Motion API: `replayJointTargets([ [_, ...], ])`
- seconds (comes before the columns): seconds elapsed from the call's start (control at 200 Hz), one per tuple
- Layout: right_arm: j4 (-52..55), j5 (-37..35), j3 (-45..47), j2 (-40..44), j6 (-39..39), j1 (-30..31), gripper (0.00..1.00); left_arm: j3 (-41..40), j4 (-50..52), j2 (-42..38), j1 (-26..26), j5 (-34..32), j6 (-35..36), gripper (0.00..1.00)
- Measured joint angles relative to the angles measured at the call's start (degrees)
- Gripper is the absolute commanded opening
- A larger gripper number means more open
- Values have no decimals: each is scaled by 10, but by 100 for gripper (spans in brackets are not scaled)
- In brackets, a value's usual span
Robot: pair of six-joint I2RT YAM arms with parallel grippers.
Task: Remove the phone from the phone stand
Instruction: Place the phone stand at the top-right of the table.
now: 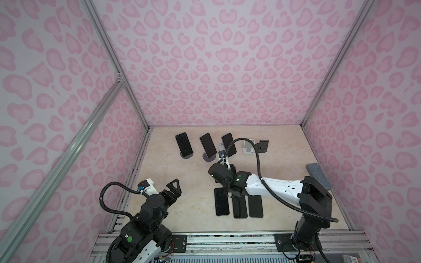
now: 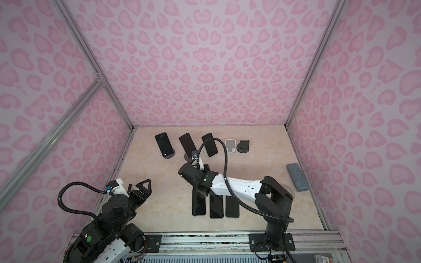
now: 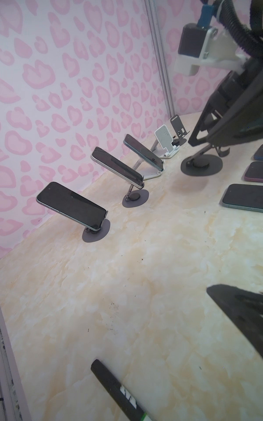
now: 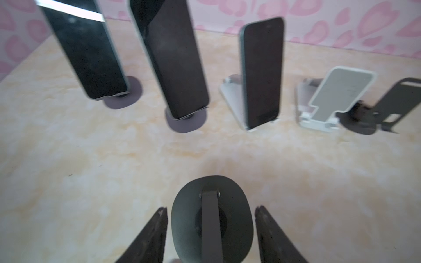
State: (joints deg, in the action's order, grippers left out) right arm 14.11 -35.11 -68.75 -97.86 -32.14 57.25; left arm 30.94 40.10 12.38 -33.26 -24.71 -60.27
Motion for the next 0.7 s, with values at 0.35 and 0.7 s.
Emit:
replayJointTargets([
  [0.35,-26,76,56,11,124,-242,53,28,-19,67,0,15,10,97],
  [0.7,-29,159,48,-33,148,-346,55,33,-25,95,0,33,5,98],
])
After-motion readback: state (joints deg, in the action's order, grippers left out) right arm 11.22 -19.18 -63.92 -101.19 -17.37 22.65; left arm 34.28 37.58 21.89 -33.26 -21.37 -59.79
